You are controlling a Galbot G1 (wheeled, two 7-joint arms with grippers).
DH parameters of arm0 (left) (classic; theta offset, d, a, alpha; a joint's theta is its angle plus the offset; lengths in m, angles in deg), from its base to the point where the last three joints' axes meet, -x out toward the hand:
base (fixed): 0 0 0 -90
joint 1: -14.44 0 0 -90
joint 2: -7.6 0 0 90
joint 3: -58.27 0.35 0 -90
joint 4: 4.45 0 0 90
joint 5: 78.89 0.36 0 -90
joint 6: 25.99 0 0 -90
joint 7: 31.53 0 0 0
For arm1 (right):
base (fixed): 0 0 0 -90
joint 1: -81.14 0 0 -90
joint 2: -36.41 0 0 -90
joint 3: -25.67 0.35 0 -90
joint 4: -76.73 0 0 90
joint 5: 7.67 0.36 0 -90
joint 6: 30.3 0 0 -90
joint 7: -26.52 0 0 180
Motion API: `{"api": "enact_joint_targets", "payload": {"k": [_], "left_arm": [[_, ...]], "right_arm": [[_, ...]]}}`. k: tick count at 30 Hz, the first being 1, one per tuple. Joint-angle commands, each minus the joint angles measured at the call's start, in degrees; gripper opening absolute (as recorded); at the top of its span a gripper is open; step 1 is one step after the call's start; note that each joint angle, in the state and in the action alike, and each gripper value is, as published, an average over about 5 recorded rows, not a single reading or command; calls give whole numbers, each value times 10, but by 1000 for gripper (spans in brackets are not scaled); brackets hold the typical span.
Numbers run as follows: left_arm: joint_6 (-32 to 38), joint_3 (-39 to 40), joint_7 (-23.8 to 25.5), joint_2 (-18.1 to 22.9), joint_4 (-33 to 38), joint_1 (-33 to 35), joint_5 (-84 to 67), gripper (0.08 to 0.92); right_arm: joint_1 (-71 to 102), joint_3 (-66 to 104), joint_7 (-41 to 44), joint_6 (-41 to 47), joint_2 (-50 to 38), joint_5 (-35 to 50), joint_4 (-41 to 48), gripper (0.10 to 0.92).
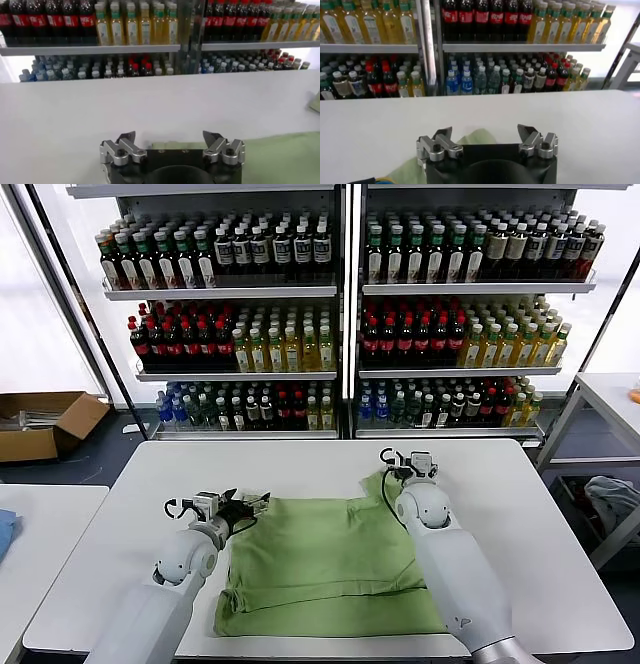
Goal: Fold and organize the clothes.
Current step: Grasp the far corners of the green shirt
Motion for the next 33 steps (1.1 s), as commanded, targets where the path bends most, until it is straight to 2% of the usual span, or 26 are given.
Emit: {"api": "enact_joint_targets", "payload": {"k": [1,16,20,33], "left_arm": [[-3,4,-2,1,-12,-4,2,823],[-8,2,-6,7,1,18,0,818],[-9,3,-6,9,5,24,1,761],[-9,-2,-7,13,19,43,5,389]], "right_arm": [[-8,1,1,0,9,-2,25,823],[12,-5,-3,1,7,-9,21,803],[18,-8,-3,1,4,-10,13,707],[52,-7,-4,1,-8,-8,-34,317]]}}
